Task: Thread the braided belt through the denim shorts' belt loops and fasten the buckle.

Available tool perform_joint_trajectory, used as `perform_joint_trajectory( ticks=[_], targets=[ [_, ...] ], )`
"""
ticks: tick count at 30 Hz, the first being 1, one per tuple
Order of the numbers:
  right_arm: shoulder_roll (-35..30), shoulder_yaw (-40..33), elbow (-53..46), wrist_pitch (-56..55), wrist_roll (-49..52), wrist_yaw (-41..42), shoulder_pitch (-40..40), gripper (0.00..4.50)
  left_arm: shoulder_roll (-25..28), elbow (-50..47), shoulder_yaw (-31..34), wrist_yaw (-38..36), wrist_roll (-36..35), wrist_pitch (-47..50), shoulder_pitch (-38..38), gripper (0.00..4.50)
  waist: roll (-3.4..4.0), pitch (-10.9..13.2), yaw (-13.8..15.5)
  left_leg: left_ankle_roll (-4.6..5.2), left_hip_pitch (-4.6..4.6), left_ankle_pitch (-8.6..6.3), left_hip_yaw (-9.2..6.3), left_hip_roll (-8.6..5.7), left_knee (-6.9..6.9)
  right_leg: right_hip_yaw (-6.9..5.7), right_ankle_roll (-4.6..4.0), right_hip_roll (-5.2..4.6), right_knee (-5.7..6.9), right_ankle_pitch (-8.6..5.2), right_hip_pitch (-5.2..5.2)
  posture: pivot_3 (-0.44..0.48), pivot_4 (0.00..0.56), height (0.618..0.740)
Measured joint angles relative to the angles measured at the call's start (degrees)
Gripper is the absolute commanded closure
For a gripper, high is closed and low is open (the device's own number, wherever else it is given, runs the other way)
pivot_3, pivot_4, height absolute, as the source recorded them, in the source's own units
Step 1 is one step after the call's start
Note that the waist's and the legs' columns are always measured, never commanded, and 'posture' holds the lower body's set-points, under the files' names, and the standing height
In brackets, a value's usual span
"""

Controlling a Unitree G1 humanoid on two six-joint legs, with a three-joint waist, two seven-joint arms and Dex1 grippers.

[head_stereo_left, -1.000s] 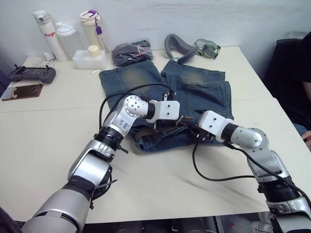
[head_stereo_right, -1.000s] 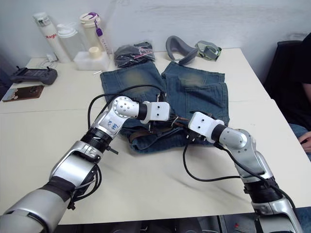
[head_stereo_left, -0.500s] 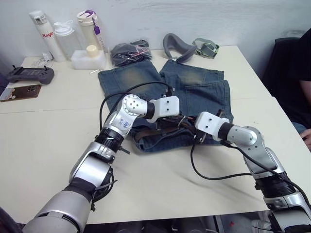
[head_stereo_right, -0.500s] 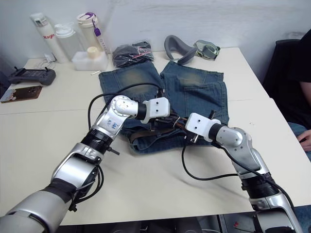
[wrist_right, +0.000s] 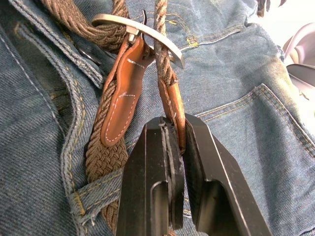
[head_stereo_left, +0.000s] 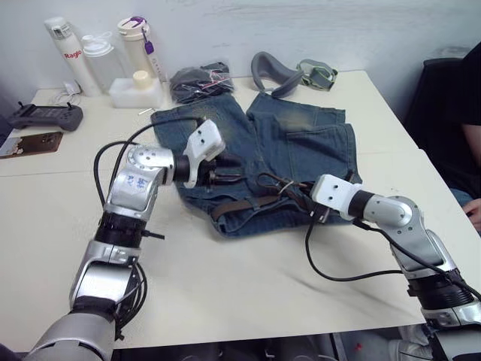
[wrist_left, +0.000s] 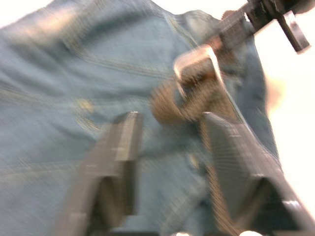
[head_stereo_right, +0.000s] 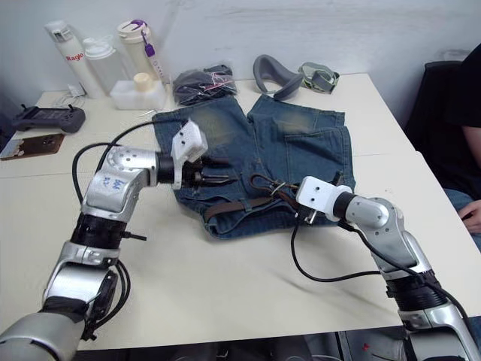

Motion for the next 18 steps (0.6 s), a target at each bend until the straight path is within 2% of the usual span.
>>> perform_joint_trajectory(
  ticks=[1,7,11,18],
  targets=[
    [0.0,0.0,-0.1,-0.1,0.1,0.0,0.1,4.5,0.7,-1.9,-1.1,-0.6,-0.6,1.8,1.3,4.45,0.0,0.0,0.0,0.0,-0.01,0.0,0.0,0.0,0.0,0.0,0.0,0.0,-0.01,0.0,0.0,0.0,0.15,0.74],
    [-0.3,0.0,-1.2,-0.2,0.3,0.0,0.8,4.5,3.3,-4.4,-5.9,-1.2,-0.1,4.2,3.8,4.45,0.0,0.0,0.0,0.01,0.01,-0.01,0.0,0.0,-0.03,0.01,0.0,0.0,-0.02,0.0,0.02,0.0,0.15,0.74],
    [-0.4,-0.1,-1.8,-0.3,0.7,0.2,1.9,4.5,4.4,-3.0,-10.4,0.1,2.9,2.2,4.7,4.45,0.0,0.0,0.0,0.1,0.02,-0.06,0.0,0.0,-0.02,0.01,0.0,0.0,-0.01,0.0,0.02,0.0,0.15,0.74],
    [-3.8,-1.5,-3.9,-3.0,0.5,0.2,4.6,4.5,5.7,-3.5,-12.3,1.1,3.7,1.0,5.7,4.45,-0.02,-0.1,0.0,0.26,0.12,-0.15,0.0,0.01,-0.06,0.01,0.0,0.0,-0.05,0.0,0.12,0.0,0.15,0.74]
  ],
)
